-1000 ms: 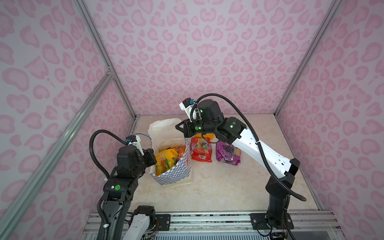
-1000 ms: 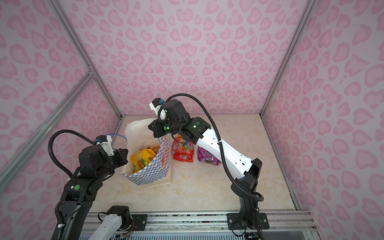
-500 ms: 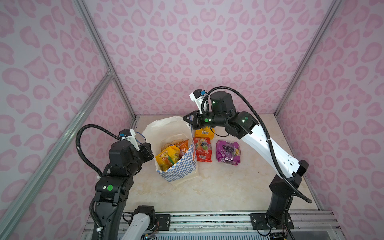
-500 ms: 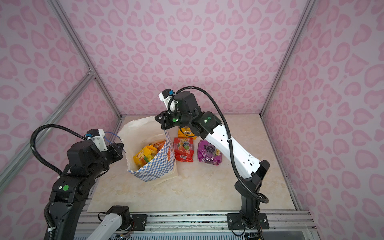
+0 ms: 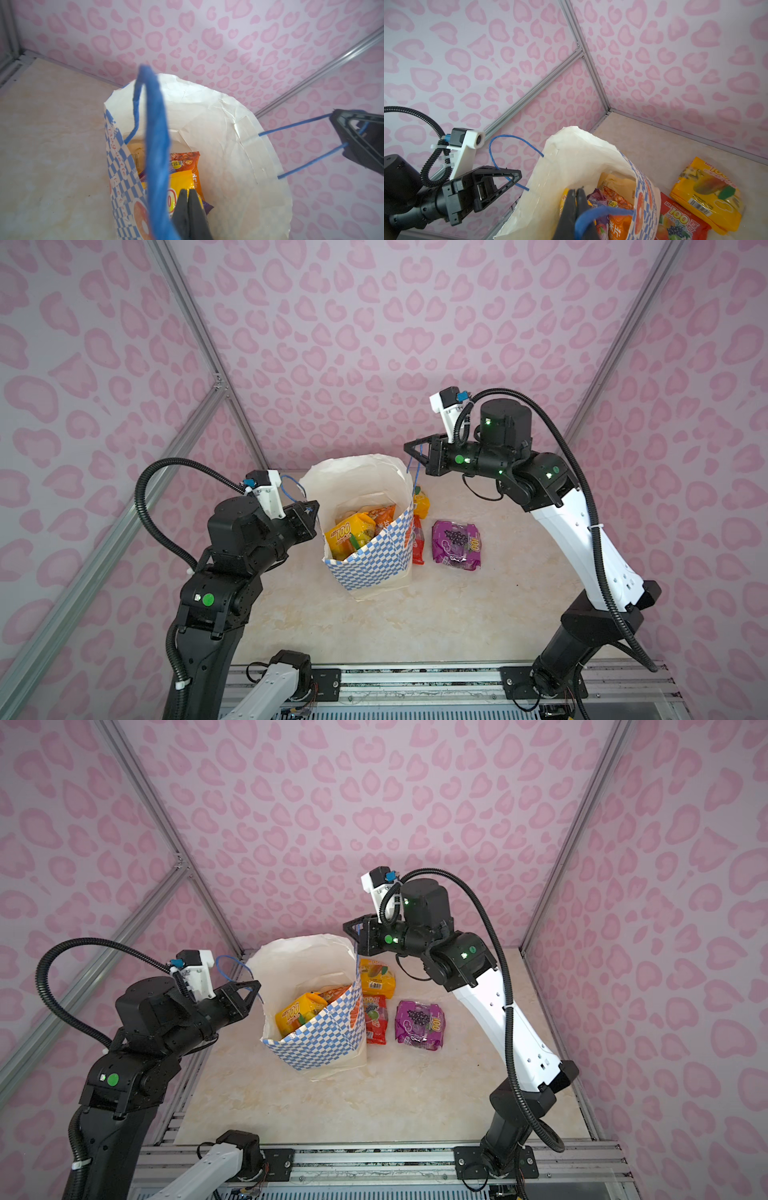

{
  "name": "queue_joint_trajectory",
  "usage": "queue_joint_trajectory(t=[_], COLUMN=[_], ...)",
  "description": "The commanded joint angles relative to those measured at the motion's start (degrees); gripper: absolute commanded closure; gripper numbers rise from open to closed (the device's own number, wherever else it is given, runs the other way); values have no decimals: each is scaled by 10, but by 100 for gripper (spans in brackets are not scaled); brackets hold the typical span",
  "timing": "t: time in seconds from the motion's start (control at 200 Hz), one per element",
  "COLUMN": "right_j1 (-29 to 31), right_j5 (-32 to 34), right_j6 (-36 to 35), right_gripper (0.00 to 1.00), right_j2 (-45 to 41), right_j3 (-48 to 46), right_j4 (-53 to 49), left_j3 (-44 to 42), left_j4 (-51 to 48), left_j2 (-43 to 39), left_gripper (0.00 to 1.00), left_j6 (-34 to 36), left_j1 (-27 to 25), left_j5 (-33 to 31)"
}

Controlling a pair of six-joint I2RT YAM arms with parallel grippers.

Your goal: Place the snacks into the paper bag

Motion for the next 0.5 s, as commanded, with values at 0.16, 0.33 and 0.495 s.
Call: queue_joint_trajectory(t=[0.16,0.33,0.495], right_j1=[-98,-205,-319], right_j5=[44,81,111], right_j6=[20,41,53], right_gripper=[100,100,100], right_j2=[-88,-174,-246], right_j3=[-52,-121,-160], right_j4=[37,31,16], left_j3=[110,219,389], left_j4=[105,109,82], left_j2=[152,291,455], left_gripper=[97,97,97], left_j6=[14,27,34], left_j1=[-178,-254,-309], left_j5=[-56,-55,-22])
